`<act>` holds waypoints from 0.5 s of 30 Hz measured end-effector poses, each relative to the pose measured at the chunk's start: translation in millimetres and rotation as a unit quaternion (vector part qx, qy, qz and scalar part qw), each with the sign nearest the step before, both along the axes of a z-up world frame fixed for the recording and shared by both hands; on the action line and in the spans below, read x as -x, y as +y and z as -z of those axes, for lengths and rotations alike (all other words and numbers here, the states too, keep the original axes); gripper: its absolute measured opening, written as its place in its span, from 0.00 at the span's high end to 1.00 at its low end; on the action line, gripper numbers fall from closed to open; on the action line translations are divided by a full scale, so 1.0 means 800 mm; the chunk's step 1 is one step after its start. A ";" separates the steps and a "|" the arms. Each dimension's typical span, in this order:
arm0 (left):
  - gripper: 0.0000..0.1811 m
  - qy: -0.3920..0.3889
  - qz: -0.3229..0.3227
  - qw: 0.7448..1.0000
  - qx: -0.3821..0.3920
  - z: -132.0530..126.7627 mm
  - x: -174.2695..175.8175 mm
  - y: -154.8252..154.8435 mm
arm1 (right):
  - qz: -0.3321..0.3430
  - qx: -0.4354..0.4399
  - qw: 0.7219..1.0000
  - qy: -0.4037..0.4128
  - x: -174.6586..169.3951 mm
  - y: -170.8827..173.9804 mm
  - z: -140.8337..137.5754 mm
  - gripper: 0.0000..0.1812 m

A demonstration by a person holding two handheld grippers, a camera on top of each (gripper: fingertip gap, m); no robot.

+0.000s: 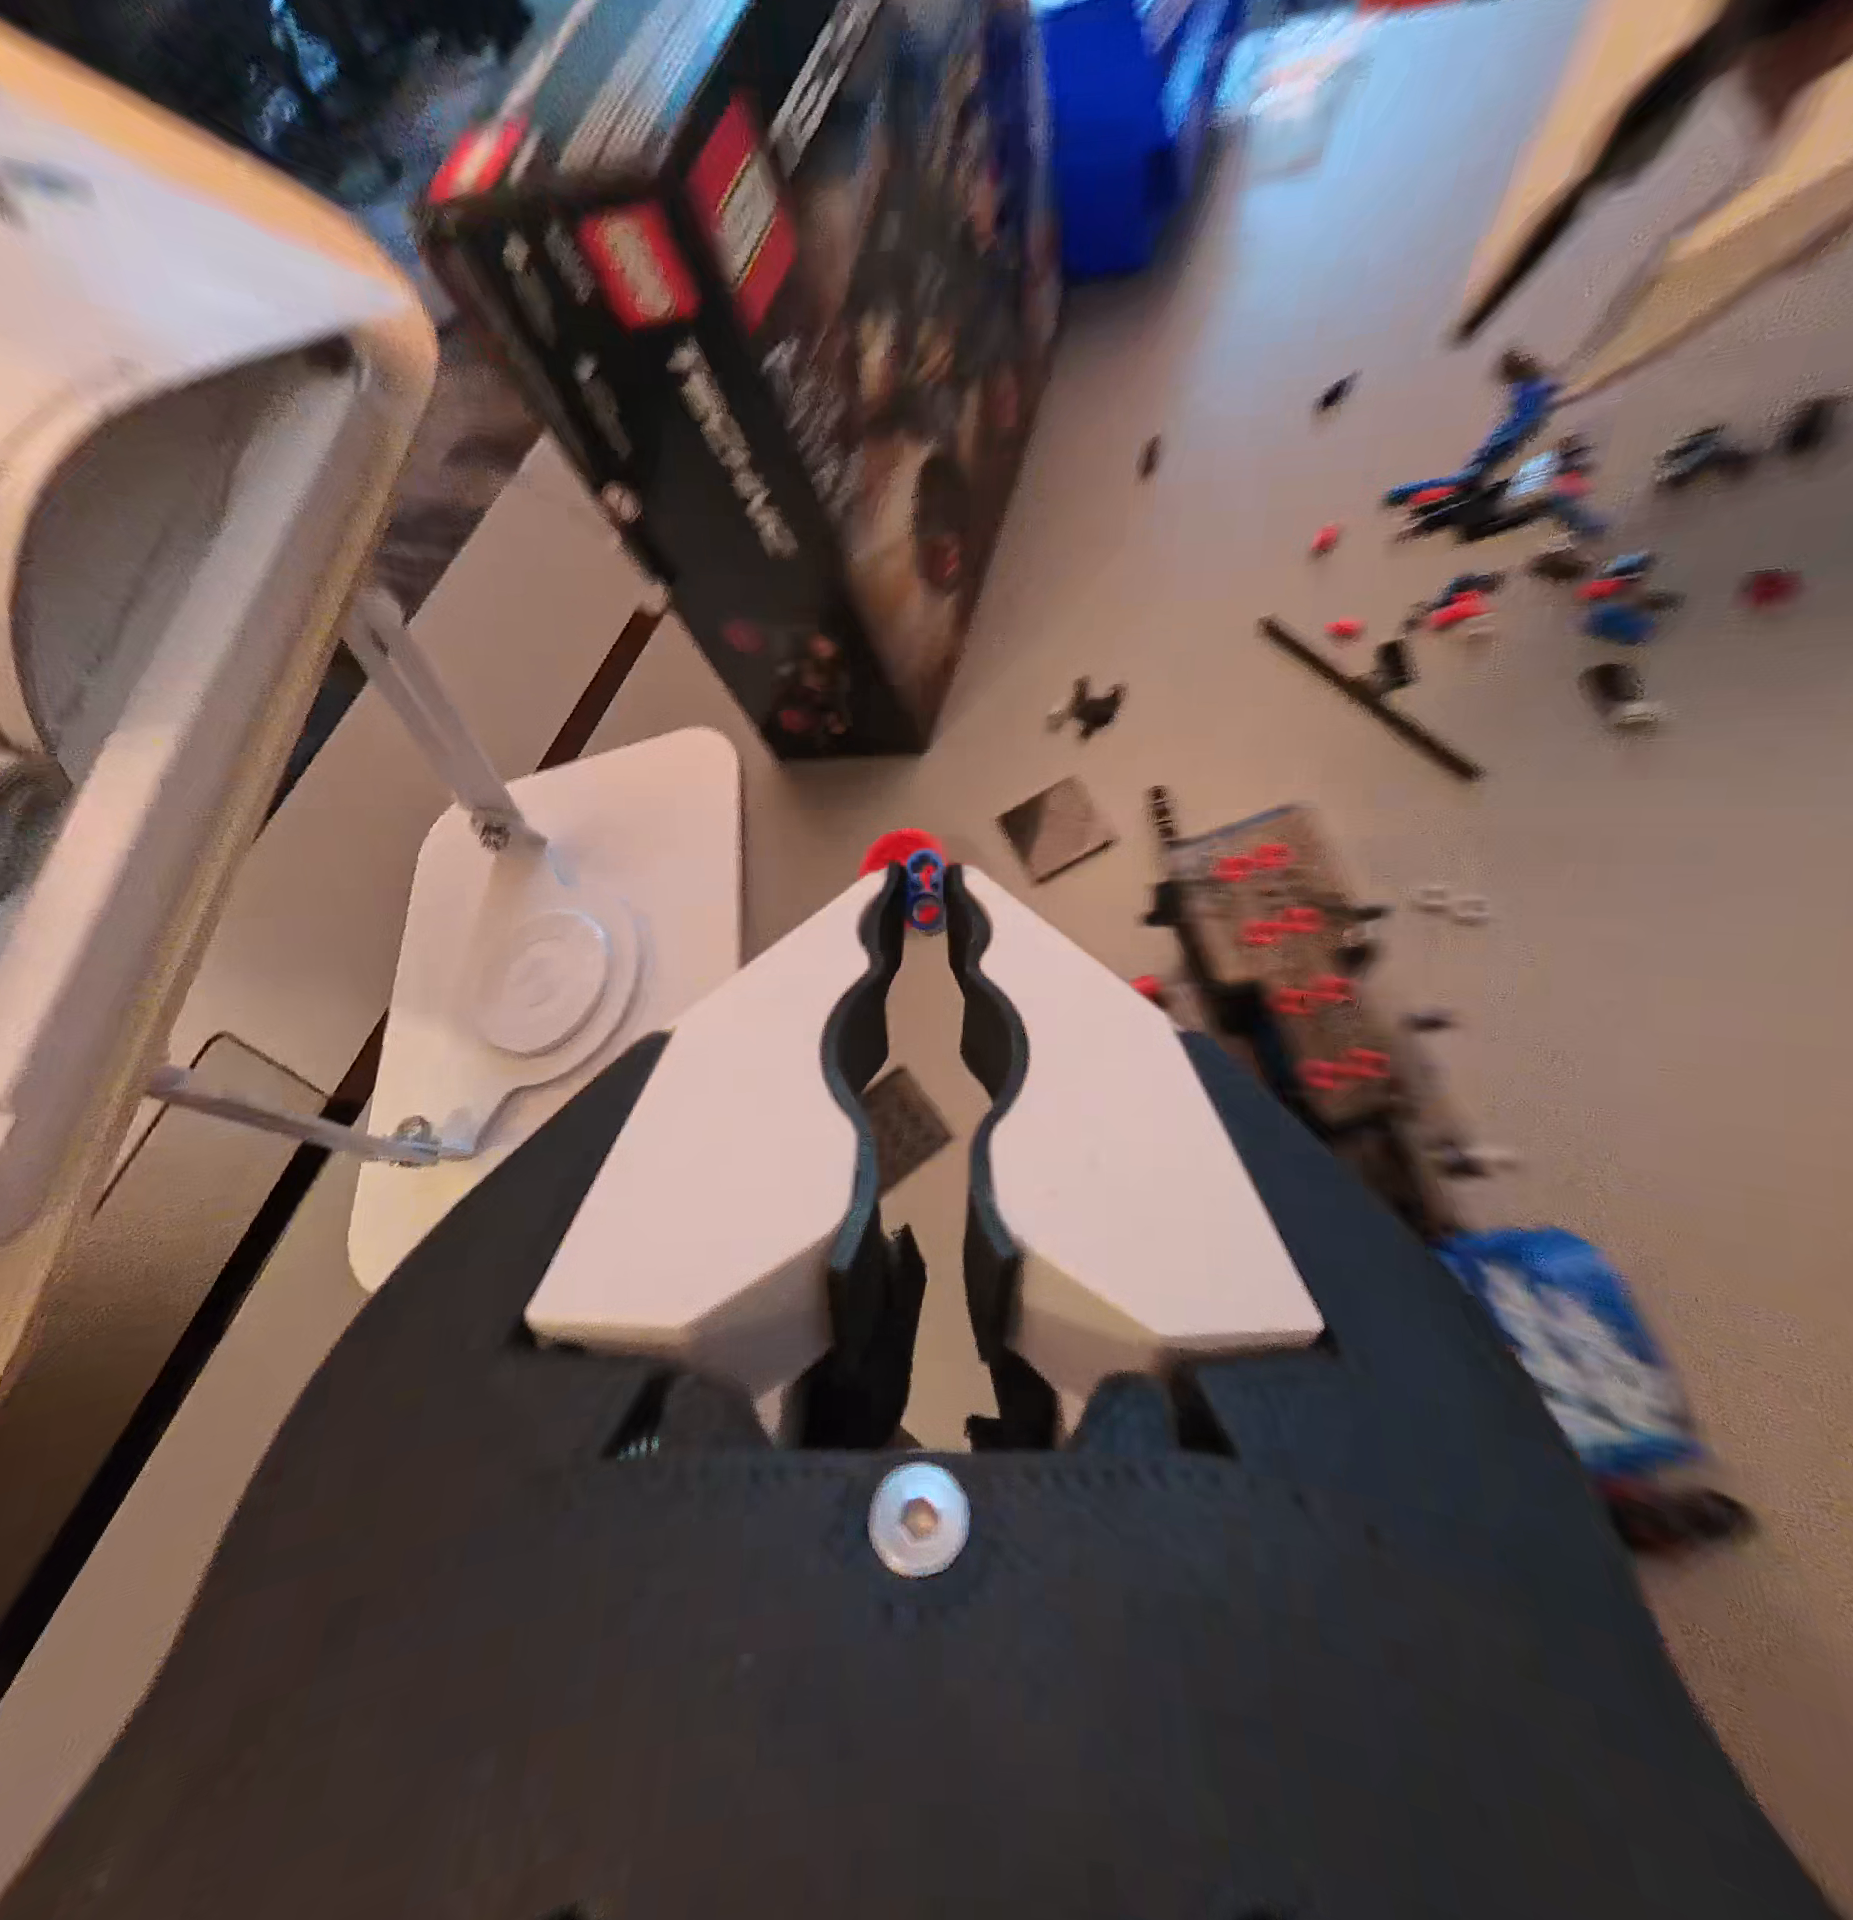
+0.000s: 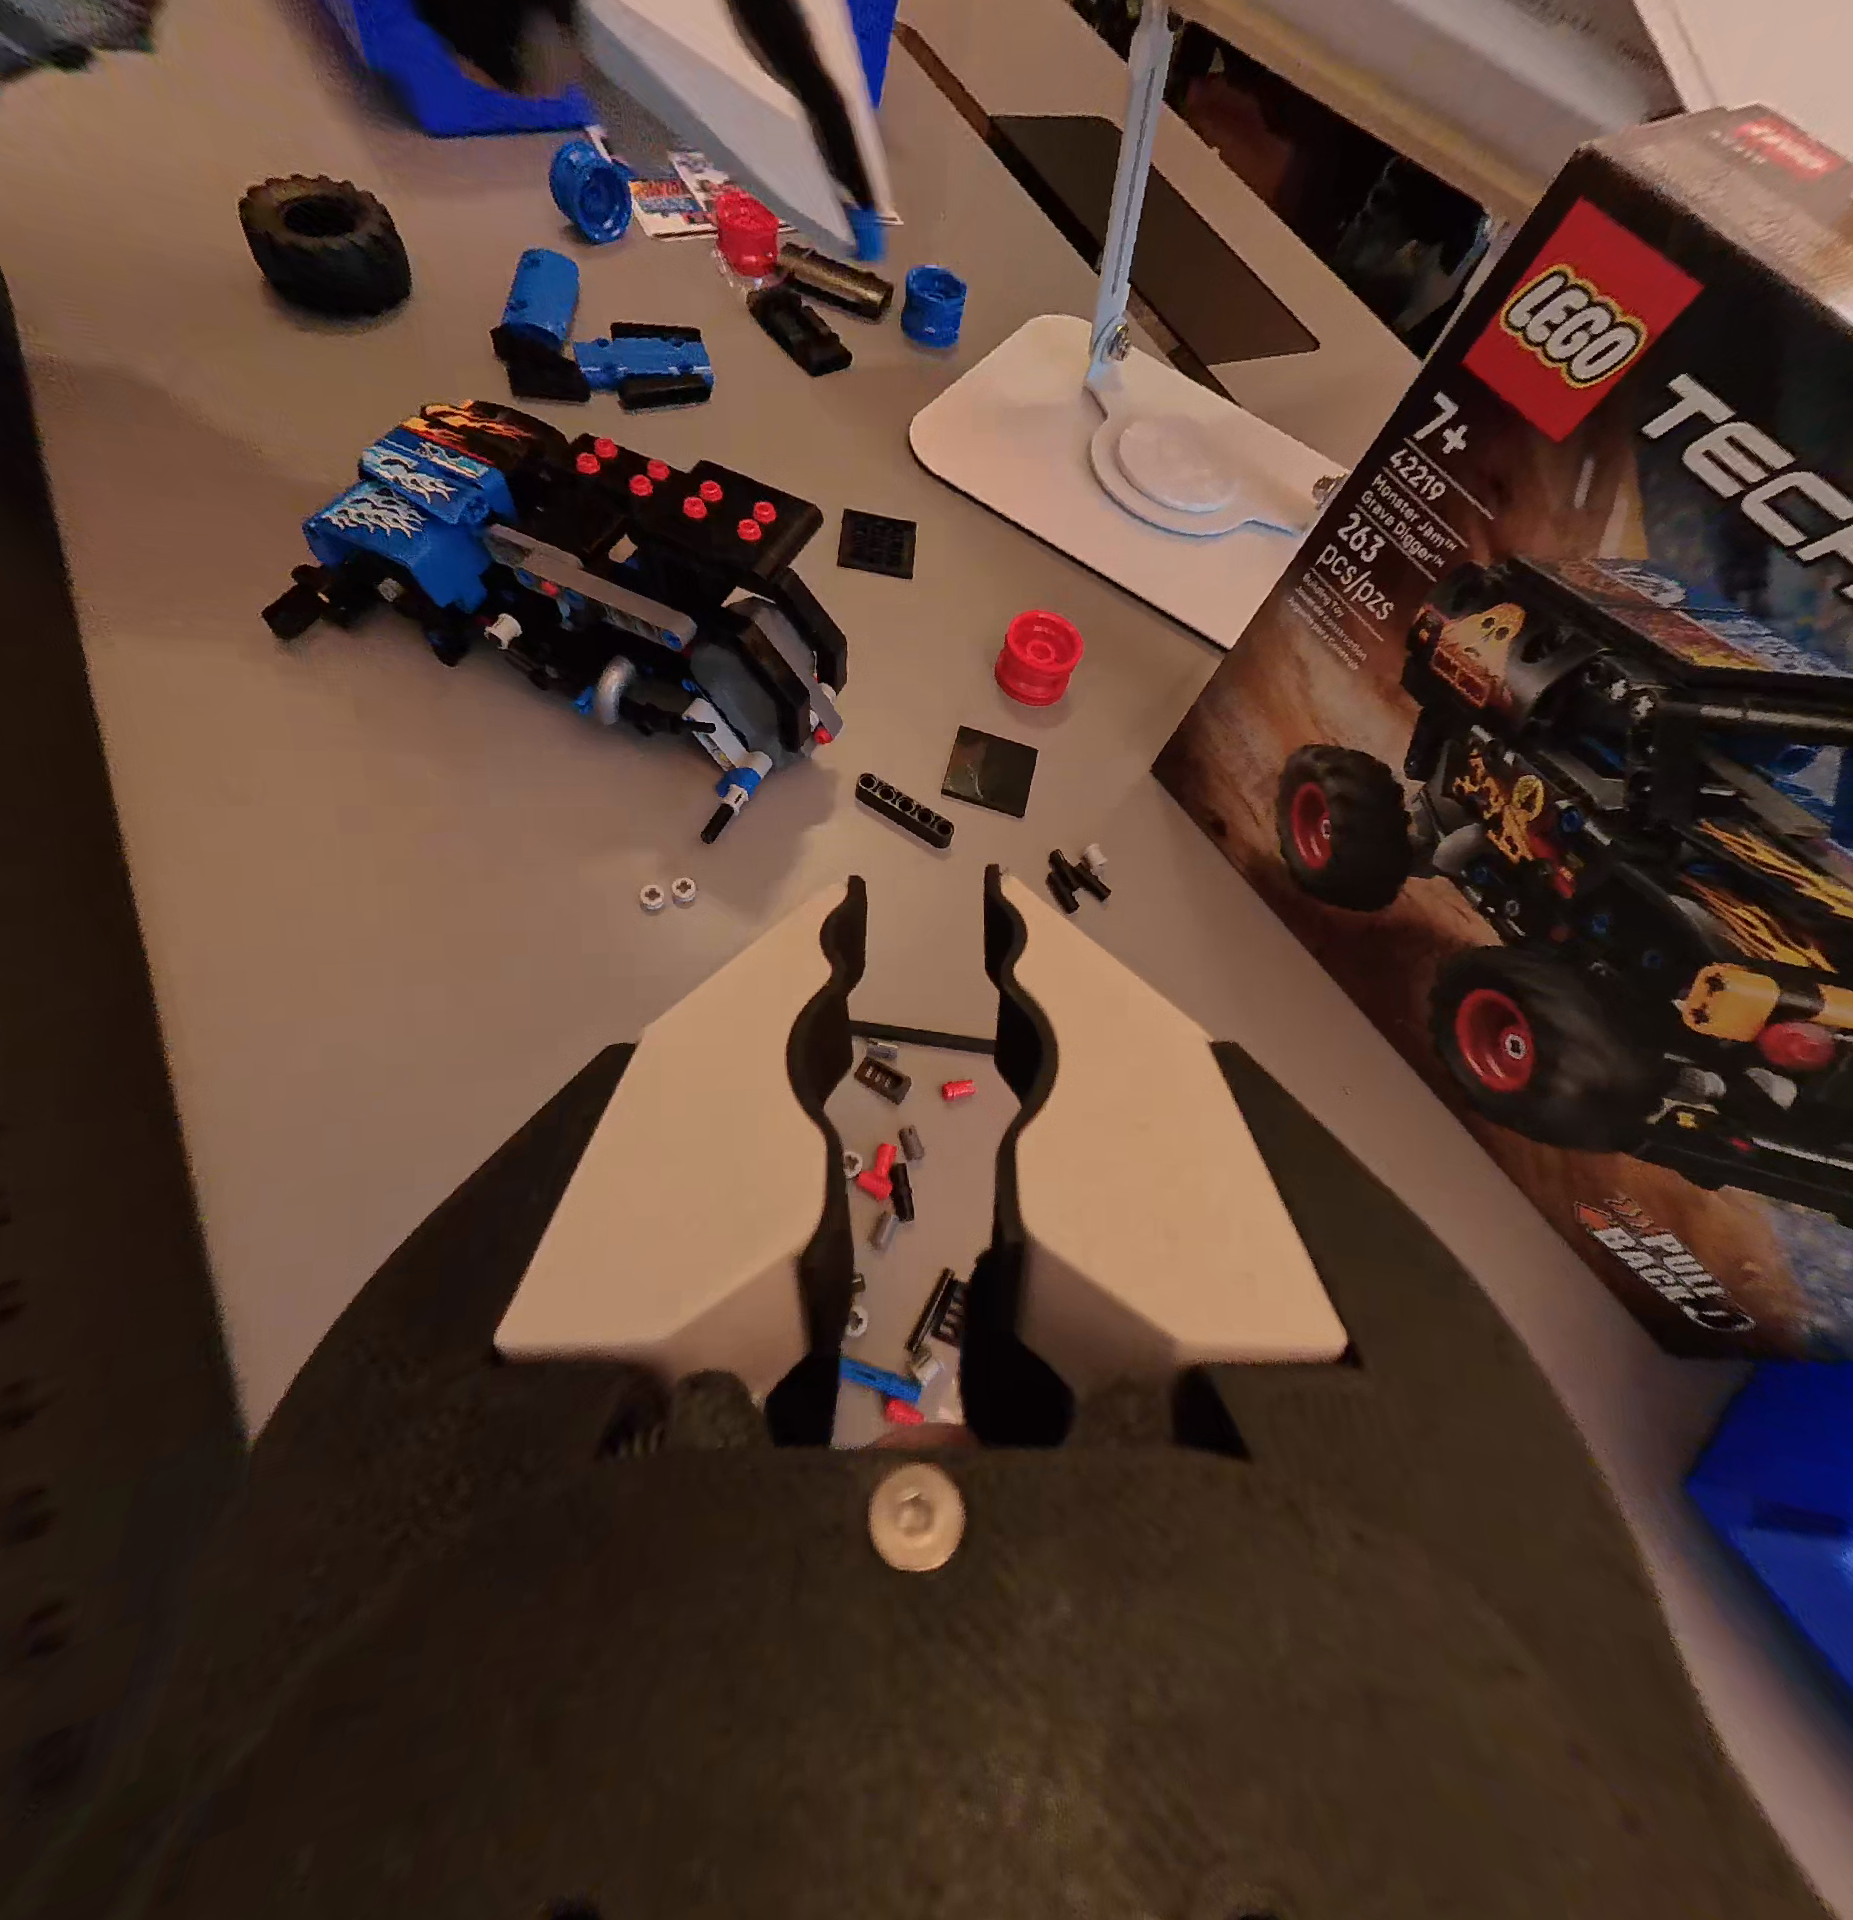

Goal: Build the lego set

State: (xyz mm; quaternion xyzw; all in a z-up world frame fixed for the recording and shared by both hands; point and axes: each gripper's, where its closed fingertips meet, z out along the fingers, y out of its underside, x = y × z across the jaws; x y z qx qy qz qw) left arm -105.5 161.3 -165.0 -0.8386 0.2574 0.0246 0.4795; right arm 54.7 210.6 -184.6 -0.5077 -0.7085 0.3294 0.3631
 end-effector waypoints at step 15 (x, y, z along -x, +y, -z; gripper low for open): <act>0.97 -0.024 0.164 0.986 0.015 0.061 -0.255 -0.088 | 0.046 0.014 0.999 0.015 -0.057 0.001 0.008 0.89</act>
